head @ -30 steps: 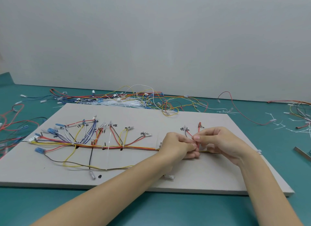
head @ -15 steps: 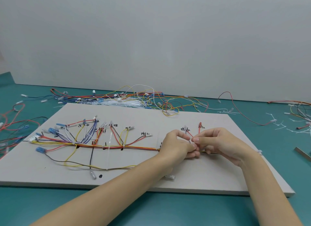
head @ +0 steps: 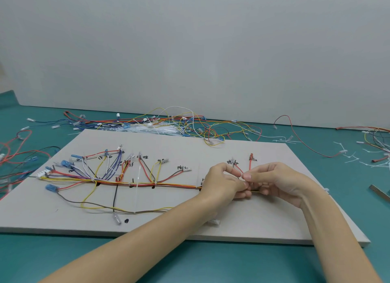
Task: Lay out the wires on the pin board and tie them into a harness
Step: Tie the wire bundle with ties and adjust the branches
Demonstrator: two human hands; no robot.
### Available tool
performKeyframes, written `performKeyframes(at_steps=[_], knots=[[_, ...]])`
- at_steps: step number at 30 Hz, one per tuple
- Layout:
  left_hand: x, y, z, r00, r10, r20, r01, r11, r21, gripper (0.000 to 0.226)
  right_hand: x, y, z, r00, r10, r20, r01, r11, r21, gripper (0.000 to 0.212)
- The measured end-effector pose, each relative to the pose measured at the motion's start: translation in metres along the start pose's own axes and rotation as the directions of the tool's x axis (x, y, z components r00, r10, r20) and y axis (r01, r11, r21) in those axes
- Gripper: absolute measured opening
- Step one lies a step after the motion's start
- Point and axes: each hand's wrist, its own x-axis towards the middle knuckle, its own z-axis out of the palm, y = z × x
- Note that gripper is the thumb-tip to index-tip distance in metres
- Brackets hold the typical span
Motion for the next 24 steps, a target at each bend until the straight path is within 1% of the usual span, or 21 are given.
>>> performKeyframes(at_steps=[4, 12, 14, 17, 19, 24], knots=[[0.0007, -0.0005, -0.0006, 1.0, 0.004, -0.001, -0.004, 1.0, -0.001, 0.022, 0.0003, 0.0011, 0.0005, 0.999, -0.007, -0.043, 0.005, 0.999, -0.036, 0.011], [0.0007, -0.0009, -0.0014, 1.0, -0.005, 0.015, 0.005, 1.0, 0.001, 0.02, -0.0009, -0.0006, -0.0018, 0.996, -0.005, -0.085, 0.0, 0.999, -0.049, 0.002], [0.0013, -0.001, -0.0011, 0.999, -0.014, 0.029, 0.013, 1.0, 0.016, 0.008, -0.002, -0.0014, -0.0018, 0.995, -0.028, -0.095, 0.02, 0.997, -0.075, 0.003], [0.0021, -0.0016, -0.0018, 0.999, -0.013, 0.037, 0.012, 0.999, 0.032, 0.013, -0.0043, -0.0017, -0.0026, 0.995, -0.059, -0.085, 0.049, 0.992, -0.114, 0.006], [0.0024, -0.0017, -0.0028, 0.999, -0.008, 0.032, 0.007, 0.999, 0.033, 0.008, -0.0053, -0.0012, -0.0029, 0.994, -0.084, -0.065, 0.074, 0.987, -0.143, 0.008], [0.0049, -0.0029, -0.0014, 1.0, -0.005, -0.011, 0.005, 0.999, 0.043, 0.015, -0.0063, -0.0013, -0.0008, 0.99, -0.134, -0.04, 0.122, 0.969, -0.214, 0.01]])
